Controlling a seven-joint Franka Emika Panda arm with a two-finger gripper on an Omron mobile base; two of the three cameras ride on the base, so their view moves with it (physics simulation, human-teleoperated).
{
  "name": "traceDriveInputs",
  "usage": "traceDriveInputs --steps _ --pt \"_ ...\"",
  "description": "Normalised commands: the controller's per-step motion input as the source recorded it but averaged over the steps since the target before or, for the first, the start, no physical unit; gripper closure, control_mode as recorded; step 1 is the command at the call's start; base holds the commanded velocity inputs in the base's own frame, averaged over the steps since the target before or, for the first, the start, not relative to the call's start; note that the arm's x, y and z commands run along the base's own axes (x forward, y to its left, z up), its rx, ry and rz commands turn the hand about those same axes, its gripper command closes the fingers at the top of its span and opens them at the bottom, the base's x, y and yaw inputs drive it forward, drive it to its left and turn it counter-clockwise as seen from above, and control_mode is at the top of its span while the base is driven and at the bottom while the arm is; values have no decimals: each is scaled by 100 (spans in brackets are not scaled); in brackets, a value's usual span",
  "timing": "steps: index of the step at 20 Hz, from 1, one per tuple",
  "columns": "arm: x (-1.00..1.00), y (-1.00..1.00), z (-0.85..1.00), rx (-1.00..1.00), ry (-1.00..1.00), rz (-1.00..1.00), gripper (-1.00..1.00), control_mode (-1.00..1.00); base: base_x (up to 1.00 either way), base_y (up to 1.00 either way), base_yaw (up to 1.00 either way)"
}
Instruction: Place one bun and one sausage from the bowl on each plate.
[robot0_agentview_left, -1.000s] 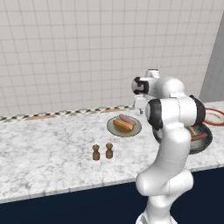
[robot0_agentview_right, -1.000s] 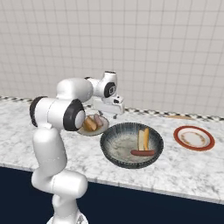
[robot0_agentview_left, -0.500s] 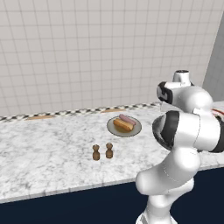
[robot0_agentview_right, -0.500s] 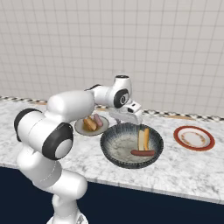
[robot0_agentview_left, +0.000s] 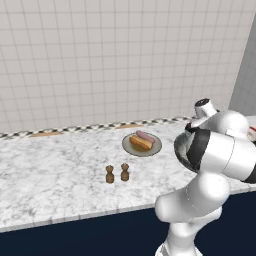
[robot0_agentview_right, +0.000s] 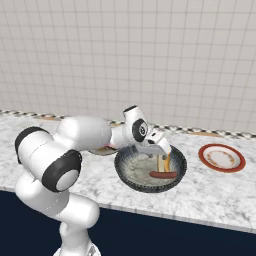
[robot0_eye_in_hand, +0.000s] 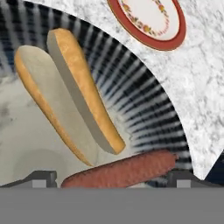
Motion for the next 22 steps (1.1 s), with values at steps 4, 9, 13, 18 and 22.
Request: traceDriveInputs --steps 4,9,13,18,22 --pt "30 0 -22 -3 0 4 -100 -100 0 0 0" --pt "54 -12 -21 -1 0 1 -100 -100 0 0 0" --pt "8 -26 -7 -2 1 1 -100 -100 0 0 0" --pt "7 -11 -24 -7 2 1 -100 -100 0 0 0" --pt "3 2 -15 0 0 0 -100 -100 0 0 0"
